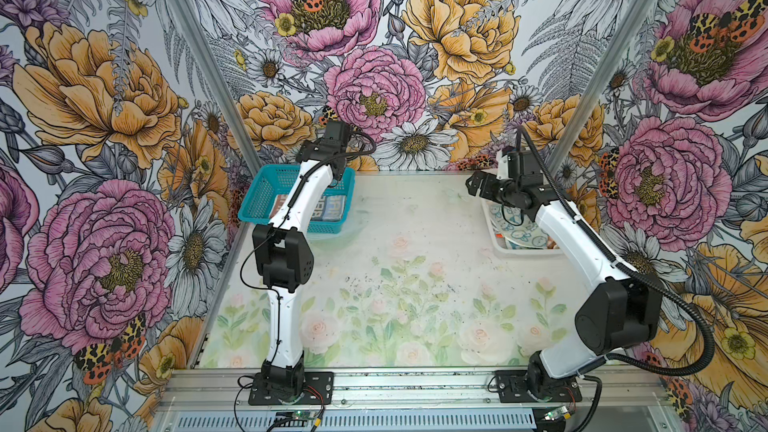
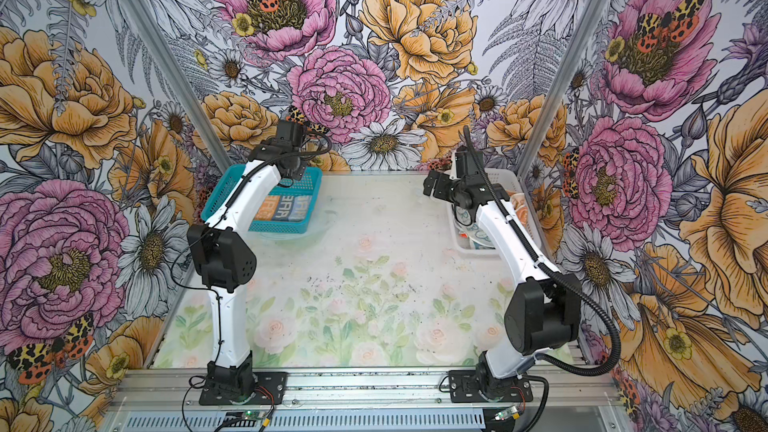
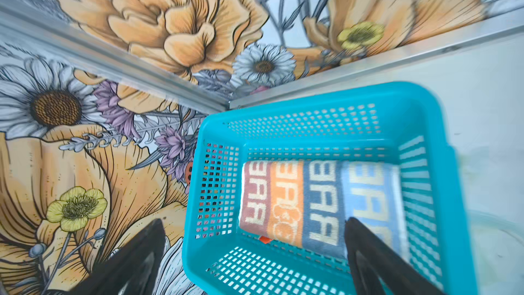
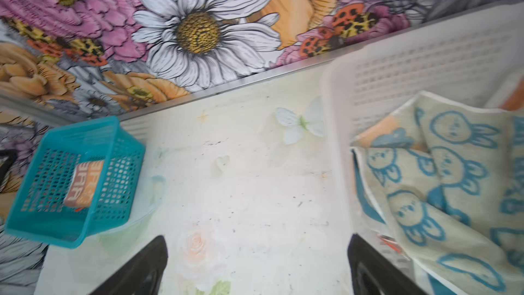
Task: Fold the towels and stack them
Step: 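Grasp the bunny-print towel in the white basket with the right gripper and lift it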
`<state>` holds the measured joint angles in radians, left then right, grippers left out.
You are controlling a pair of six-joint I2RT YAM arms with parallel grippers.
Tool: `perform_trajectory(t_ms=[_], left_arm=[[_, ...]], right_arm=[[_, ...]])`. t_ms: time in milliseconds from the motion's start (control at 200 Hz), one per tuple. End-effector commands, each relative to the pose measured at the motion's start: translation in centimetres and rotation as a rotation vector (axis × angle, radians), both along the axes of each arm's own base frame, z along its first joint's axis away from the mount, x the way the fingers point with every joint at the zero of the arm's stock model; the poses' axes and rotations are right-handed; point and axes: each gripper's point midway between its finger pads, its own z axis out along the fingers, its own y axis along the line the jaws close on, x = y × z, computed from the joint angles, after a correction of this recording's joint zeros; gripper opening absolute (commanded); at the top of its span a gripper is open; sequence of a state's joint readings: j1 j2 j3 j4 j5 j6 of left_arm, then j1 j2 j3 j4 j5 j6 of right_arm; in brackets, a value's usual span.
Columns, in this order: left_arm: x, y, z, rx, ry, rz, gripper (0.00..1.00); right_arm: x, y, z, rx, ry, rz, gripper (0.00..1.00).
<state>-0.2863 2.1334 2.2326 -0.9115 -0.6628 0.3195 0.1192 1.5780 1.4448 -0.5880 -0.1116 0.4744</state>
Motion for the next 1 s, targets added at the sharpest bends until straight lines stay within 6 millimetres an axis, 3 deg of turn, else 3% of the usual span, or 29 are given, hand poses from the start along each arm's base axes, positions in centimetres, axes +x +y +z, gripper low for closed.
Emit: perform_trajectory(t_ms=[0, 165, 265, 440, 535, 645, 736, 786, 856, 996], left_arm=[[-1.0, -5.6, 2.7, -0.026, -0.079, -0.084, 0.99], [-3.6, -16.1, 3.5, -0.065, -0.123, -0.279, 0.99], [-5.2, -21.1, 2.9, -0.077, -0.128, -0.372, 0.99], [-8.6, -29.4, 1.1, -0.171, -0.112, -0.537, 0.99], [-10.2, -33.1, -0.5, -0.264, -0.075, -0.606, 0.99], [-10.9, -34.9, -1.9, -0.329, -0.046, -0.619, 0.99], [-10.9, -35.1, -2.9, -0.319, -0.042, -0.595, 0.99], [-11.0, -35.2, -3.1, -0.301, -0.04, -0.6, 0.99], [-11.0, -35.1, -3.6, -0.277, -0.033, -0.602, 0.99], [-10.8, -34.8, -4.0, -0.294, -0.026, -0.588, 0.99]], right_arm=[[-1.0, -4.6, -2.2, -0.05, 0.07, -0.14, 0.99], [-1.2, -9.8, -6.8, -0.068, 0.182, -0.272, 0.99], [-1.6, -12.2, -9.5, -0.095, 0.249, -0.335, 0.99], [-1.7, -14.7, -13.9, -0.108, 0.356, -0.391, 0.94], [-1.2, -15.1, -15.8, -0.106, 0.393, -0.393, 0.85], [-0.8, -15.3, -17.5, -0.111, 0.429, -0.388, 0.74], [-0.6, -15.8, -18.3, -0.128, 0.443, -0.39, 0.56], [-0.5, -15.9, -18.3, -0.134, 0.442, -0.392, 0.36], [-0.3, -15.8, -17.7, -0.127, 0.422, -0.385, 0.18], [0.1, -14.7, -14.6, -0.092, 0.352, -0.346, 0.01]])
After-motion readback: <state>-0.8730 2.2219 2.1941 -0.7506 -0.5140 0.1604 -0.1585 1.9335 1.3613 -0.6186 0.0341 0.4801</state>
